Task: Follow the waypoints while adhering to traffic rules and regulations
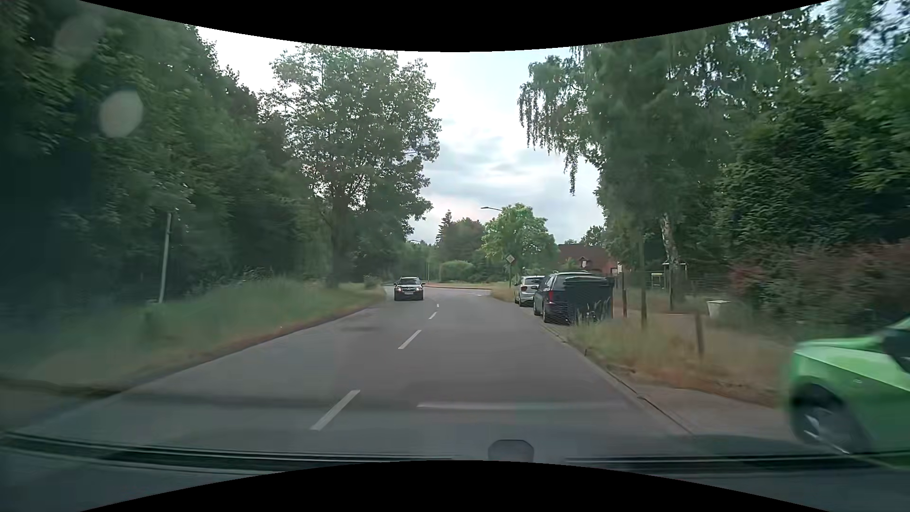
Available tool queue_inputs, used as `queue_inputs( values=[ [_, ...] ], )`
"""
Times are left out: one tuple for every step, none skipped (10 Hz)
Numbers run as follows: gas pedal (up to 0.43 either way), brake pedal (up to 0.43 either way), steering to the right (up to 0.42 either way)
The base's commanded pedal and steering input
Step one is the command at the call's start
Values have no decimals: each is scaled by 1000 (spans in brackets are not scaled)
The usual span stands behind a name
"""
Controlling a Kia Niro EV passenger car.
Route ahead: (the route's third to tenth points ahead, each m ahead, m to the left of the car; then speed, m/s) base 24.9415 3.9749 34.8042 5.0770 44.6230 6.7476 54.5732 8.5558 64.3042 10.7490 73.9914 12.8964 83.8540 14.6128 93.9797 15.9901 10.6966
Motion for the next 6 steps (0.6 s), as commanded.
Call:
queue_inputs(
  values=[
    [150,0,-2],
    [150,0,-3],
    [138,0,-3],
    [130,0,-3],
    [130,0,-3],
    [130,0,-4]
  ],
)
